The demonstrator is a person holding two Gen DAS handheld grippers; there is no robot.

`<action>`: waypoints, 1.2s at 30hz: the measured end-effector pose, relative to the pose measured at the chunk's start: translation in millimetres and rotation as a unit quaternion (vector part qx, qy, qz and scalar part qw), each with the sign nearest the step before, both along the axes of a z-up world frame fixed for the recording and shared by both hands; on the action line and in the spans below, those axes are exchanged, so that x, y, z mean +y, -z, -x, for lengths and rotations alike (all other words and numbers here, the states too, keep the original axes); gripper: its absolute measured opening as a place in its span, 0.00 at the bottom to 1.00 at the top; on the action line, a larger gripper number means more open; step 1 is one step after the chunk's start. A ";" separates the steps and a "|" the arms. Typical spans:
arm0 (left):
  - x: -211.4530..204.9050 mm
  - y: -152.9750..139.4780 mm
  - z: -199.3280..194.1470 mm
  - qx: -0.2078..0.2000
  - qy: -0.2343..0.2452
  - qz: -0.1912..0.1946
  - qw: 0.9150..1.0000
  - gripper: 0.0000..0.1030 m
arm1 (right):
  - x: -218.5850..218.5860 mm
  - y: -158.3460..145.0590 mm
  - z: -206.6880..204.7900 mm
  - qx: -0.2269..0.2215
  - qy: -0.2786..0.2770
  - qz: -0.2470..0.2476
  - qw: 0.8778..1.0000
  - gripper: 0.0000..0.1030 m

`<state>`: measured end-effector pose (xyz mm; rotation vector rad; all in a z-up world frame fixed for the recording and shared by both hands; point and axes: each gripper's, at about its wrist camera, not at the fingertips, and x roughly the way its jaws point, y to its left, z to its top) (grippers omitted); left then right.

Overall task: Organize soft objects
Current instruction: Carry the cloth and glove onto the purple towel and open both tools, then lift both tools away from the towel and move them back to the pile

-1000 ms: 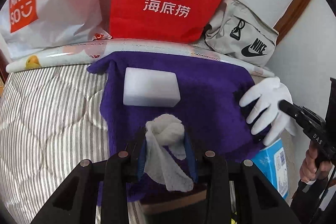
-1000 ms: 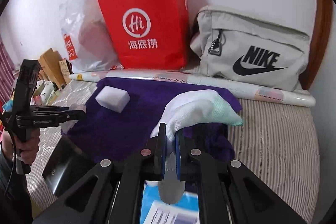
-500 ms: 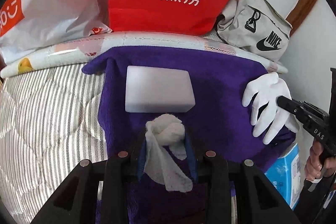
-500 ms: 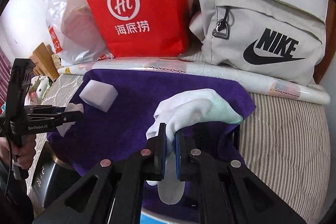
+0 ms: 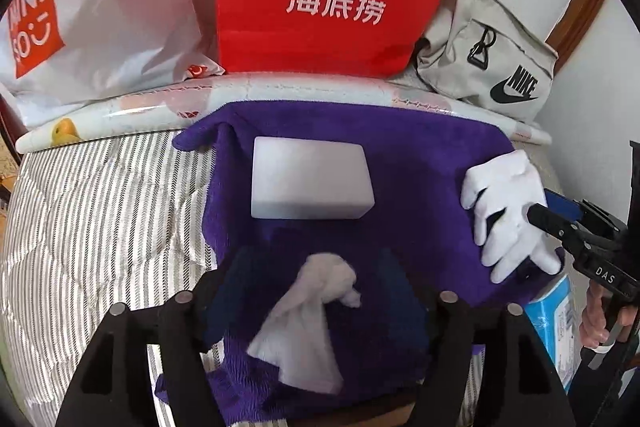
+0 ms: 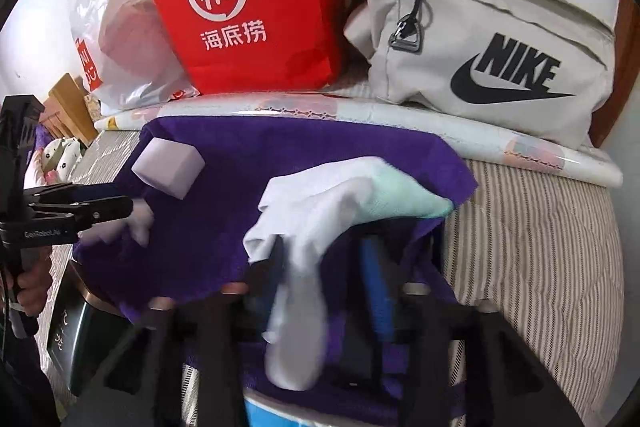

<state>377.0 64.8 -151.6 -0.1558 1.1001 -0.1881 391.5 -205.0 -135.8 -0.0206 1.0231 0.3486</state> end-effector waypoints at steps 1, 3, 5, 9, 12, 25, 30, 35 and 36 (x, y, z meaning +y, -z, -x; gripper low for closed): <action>0.8 -1.4 1.3 0.001 -0.001 0.003 1.000 0.70 | -1.6 -3.4 3.0 -0.003 0.000 -0.001 1.000 0.52; 1.9 -5.9 5.5 0.001 -0.006 0.004 1.000 0.70 | -4.2 -8.8 7.0 -0.005 0.003 -0.005 1.000 0.52; 2.9 -12.8 12.3 -0.004 -0.010 0.004 1.000 0.70 | -6.7 -15.9 13.0 -0.006 0.009 -0.008 1.000 0.52; 6.3 -32.8 37.9 -0.028 -0.011 -0.003 1.000 0.70 | -10.6 -36.2 36.3 -0.022 0.012 -0.007 1.000 0.52; 9.6 -49.1 66.9 -0.050 -0.008 0.007 0.999 0.70 | -14.1 -51.1 59.9 -0.039 0.016 -0.006 0.999 0.54; -11.6 -51.6 208.8 -0.069 0.026 -0.014 0.997 0.70 | -22.0 -72.4 183.3 -0.035 -0.004 -0.057 0.998 0.57; -26.9 -26.3 246.2 -0.039 0.039 0.023 0.998 0.70 | -25.6 -71.6 227.2 -0.032 -0.010 -0.071 0.997 0.57; -32.7 0.8 258.6 -0.012 0.022 0.012 1.000 0.70 | -29.0 -69.5 262.8 -0.028 -0.017 -0.066 0.997 0.57; -31.4 7.9 258.7 -0.001 0.020 0.024 1.000 0.70 | -30.5 -69.0 266.1 -0.028 -0.016 -0.064 0.997 0.57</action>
